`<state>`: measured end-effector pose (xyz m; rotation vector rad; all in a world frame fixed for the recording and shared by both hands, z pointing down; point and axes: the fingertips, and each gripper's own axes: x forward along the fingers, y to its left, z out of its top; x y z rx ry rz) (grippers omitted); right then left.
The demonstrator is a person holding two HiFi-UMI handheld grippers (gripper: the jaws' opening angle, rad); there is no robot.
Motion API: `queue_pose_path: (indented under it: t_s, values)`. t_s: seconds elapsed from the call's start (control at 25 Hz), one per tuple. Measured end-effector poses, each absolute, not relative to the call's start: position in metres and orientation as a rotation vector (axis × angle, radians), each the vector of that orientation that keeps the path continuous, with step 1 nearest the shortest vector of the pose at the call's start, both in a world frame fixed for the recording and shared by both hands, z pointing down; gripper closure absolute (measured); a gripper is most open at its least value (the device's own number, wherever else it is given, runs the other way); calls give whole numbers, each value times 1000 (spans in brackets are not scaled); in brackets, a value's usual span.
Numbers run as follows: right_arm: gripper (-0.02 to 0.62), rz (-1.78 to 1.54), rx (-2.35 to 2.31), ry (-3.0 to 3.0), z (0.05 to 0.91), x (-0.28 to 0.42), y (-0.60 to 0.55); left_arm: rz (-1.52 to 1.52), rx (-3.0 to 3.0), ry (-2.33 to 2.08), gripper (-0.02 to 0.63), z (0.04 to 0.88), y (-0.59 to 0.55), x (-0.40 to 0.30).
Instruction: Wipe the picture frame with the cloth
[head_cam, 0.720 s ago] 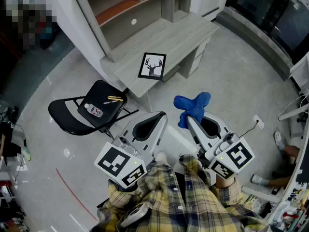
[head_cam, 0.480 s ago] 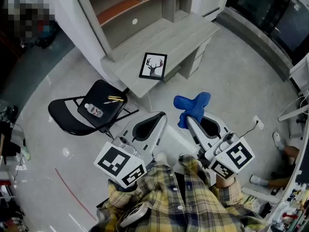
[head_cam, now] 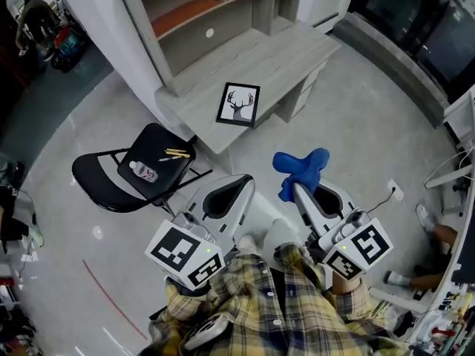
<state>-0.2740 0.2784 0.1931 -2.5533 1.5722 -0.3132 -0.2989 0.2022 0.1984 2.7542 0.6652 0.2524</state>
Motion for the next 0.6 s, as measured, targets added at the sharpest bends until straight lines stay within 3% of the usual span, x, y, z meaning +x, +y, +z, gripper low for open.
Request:
queue_pose_path:
  t_s: [0.36,0.6]
  values:
    - [541,-377,-2534,1575,209,-222,271,280,2738,607,600,214,187,-249]
    - [541,-410,-2493,1622,218,-149,262,311,2741,536,600,224,178,-182]
